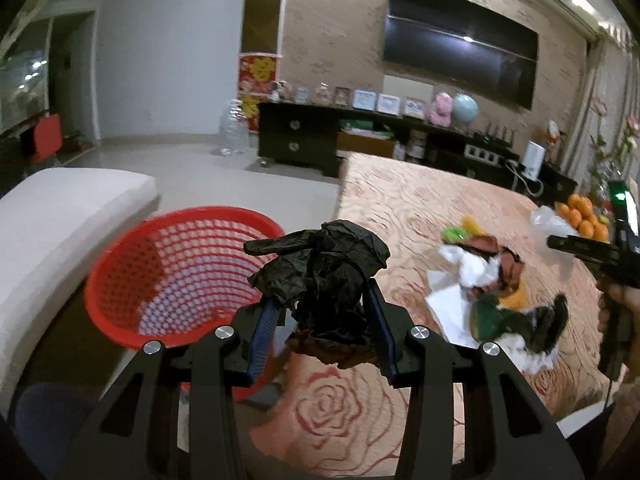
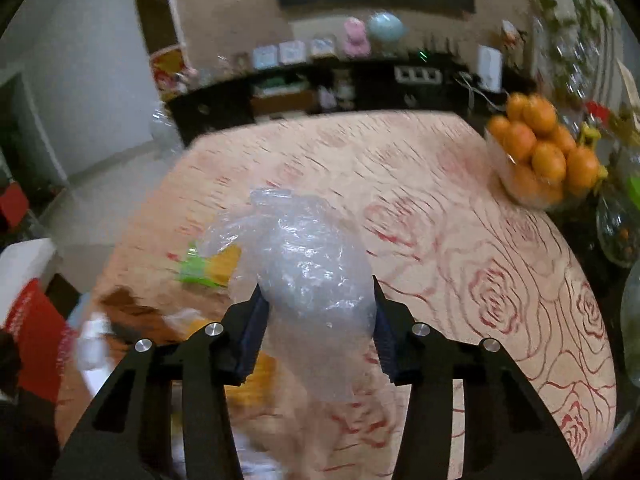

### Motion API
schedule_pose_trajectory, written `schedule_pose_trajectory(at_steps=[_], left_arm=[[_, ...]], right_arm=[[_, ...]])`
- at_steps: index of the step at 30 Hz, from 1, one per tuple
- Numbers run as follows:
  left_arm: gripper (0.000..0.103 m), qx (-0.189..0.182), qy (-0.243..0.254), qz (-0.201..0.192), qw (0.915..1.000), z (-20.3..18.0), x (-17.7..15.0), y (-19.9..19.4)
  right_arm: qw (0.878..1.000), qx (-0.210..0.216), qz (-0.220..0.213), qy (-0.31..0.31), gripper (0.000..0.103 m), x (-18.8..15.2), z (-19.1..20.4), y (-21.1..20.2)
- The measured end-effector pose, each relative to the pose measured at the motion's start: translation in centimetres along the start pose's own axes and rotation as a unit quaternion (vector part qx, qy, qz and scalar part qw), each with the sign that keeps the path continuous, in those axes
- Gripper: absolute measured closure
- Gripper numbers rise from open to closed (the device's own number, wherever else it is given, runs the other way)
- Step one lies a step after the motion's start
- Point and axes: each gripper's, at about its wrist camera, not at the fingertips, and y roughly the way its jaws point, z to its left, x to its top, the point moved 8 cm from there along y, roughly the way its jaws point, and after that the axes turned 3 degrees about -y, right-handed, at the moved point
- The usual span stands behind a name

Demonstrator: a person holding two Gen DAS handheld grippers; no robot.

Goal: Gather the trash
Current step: 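Carry both bags over the red wastebasket and open both tools to drop them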

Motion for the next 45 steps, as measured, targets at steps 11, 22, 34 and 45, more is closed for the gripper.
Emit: schedule_pose_trajectory(at_steps=[11, 22, 34, 45], left_arm=[[0.062, 0.081, -0.051, -0.023, 0.9951, 6.0, 2.3, -2.7], [0.062, 0.139, -0.082, -0.034, 0.9864, 10.4, 3.3, -4.4], [0.062, 0.169, -0.116, -0.03, 0.9783, 14.6, 3.6, -4.1], [0.062, 0.138, -0.131, -0.003, 0.9818, 15.7, 3.2, -0.4]], right_arm=[[0.989, 0.123, -0.031, -0.076, 0.057, 1.4, 12.2, -3.8], [0.961, 0.238, -0.009, -0.141, 0.057, 0.0, 24.0, -4.7], [0.926, 0.319, 0.017, -0.202, 0.057, -0.1, 34.0, -6.0], [0.918, 0.329, 0.05, -0.215, 0.057, -1.0, 36.1, -2.6]])
